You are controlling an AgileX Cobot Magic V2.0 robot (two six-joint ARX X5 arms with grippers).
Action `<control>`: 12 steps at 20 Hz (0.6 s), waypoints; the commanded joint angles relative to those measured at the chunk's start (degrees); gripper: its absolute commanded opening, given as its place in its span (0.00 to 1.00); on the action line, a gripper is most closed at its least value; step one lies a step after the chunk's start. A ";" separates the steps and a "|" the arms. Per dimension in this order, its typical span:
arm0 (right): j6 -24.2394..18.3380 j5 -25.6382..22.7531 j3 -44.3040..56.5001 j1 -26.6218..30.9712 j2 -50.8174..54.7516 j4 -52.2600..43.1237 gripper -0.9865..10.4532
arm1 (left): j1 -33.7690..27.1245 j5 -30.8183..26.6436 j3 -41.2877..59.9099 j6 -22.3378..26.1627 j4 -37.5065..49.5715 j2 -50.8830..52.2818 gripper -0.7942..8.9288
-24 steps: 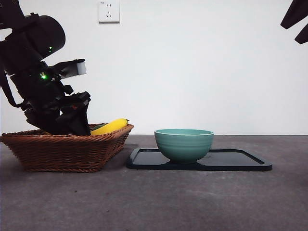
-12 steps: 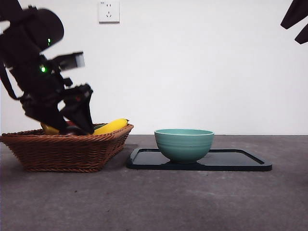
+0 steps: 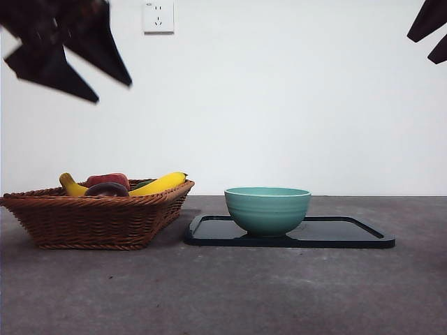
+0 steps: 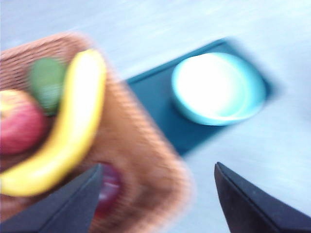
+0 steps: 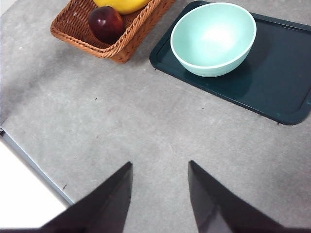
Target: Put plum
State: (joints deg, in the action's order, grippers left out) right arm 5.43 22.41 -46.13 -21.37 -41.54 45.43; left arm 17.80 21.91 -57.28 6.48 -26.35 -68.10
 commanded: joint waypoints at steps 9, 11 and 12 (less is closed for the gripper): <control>-0.11 0.07 -0.35 -0.31 -0.28 -0.39 0.25 | 0.22 16.83 -1.29 0.07 -19.58 14.84 0.46; -0.11 0.04 -0.35 -0.31 -0.28 -0.39 0.25 | 0.22 17.05 -1.29 1.42 -22.18 15.19 0.46; -0.11 0.07 -0.35 -0.31 -0.28 -0.39 0.25 | 0.22 17.05 -1.29 2.05 -22.99 15.19 0.46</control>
State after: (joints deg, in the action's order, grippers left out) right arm 5.43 22.41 -46.13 -21.37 -41.54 45.43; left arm 17.82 38.57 -57.34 6.92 -49.71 -52.51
